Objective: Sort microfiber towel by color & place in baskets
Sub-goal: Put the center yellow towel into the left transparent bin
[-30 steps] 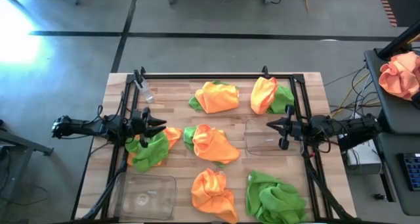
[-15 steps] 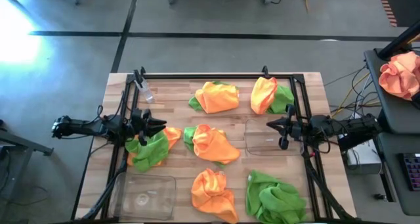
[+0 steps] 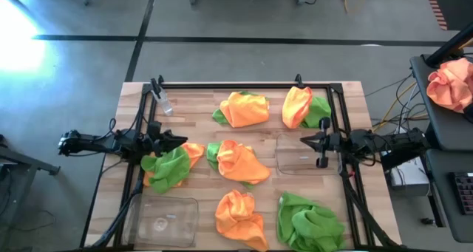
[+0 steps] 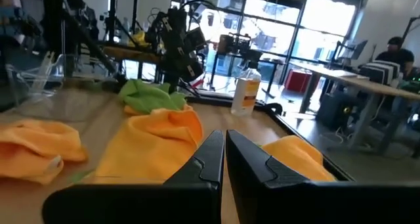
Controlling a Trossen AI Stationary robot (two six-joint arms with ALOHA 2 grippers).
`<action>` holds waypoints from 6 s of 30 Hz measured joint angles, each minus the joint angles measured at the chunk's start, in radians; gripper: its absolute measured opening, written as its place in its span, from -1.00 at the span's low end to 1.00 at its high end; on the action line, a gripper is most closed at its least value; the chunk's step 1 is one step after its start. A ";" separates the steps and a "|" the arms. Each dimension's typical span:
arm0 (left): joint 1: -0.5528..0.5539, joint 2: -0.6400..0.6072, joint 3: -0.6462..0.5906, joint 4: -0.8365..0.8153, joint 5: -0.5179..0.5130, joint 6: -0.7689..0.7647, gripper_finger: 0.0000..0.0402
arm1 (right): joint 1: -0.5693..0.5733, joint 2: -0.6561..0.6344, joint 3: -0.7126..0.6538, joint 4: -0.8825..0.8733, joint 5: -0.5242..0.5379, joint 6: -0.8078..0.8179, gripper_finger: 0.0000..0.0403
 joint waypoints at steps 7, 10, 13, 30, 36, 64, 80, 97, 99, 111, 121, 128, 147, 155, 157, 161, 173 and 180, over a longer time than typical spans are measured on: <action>0.000 0.000 0.000 0.004 0.000 -0.008 -0.40 | 0.000 0.000 0.000 0.000 0.000 0.207 -0.94; 0.000 0.000 0.000 0.004 0.000 -0.007 -0.40 | 0.000 0.000 0.000 0.000 0.000 0.197 -0.94; 0.000 0.004 0.000 0.004 0.000 0.000 -0.40 | 0.000 0.000 0.000 0.000 0.000 0.195 -0.94; 0.000 0.063 0.000 0.002 -0.104 0.007 -0.40 | 0.000 0.000 0.000 0.020 -0.001 0.267 -0.94; 0.000 0.090 0.000 0.002 -0.104 0.007 -0.40 | 0.000 -0.001 0.000 0.088 -0.002 0.499 -0.94; 0.000 0.135 0.000 0.194 -0.103 0.083 -0.40 | 0.000 0.005 0.004 0.110 -0.002 0.951 -0.94; 0.000 0.177 0.162 0.361 -0.038 0.355 -0.40 | 0.000 0.331 0.533 -0.380 0.053 0.764 -0.94; 0.000 0.503 0.728 -0.166 0.268 0.624 -0.40 | 0.000 0.814 1.117 -0.881 0.051 0.696 -0.94; 0.000 0.539 0.788 -0.216 0.310 0.663 -0.40 | 0.000 0.862 1.181 -0.945 0.047 0.697 -0.94; 0.000 0.581 0.877 -0.396 0.332 0.713 -0.40 | 0.000 1.015 1.415 -1.192 0.050 0.742 -0.94; 0.000 0.577 0.750 -0.278 0.378 0.712 -0.40 | 0.000 1.041 1.416 -1.200 0.050 0.742 -0.94; 0.000 0.585 0.645 -0.093 0.379 0.715 -0.40 | 0.000 1.047 1.415 -1.200 0.051 0.742 -0.94; 0.012 0.587 0.634 0.012 0.573 0.742 -0.40 | -0.067 1.068 1.415 -1.197 0.051 0.702 -0.94; 0.042 0.603 0.632 0.003 0.643 0.762 -0.40 | -0.067 1.069 1.414 -1.197 0.051 0.697 -0.94; 0.056 0.615 0.625 0.003 0.643 0.782 -0.40 | -0.067 1.071 1.414 -1.197 0.051 0.697 -0.94; 0.105 0.650 0.618 -0.011 0.648 0.799 -0.40 | -0.073 1.075 1.414 -1.197 0.051 0.697 -0.94; 0.278 0.833 0.679 -0.300 0.665 0.837 -0.40 | -0.073 1.081 1.414 -1.197 0.051 0.697 -0.94; 0.349 0.995 0.707 -0.292 0.849 0.856 -0.40 | -0.073 1.081 1.414 -1.197 0.052 0.697 -0.94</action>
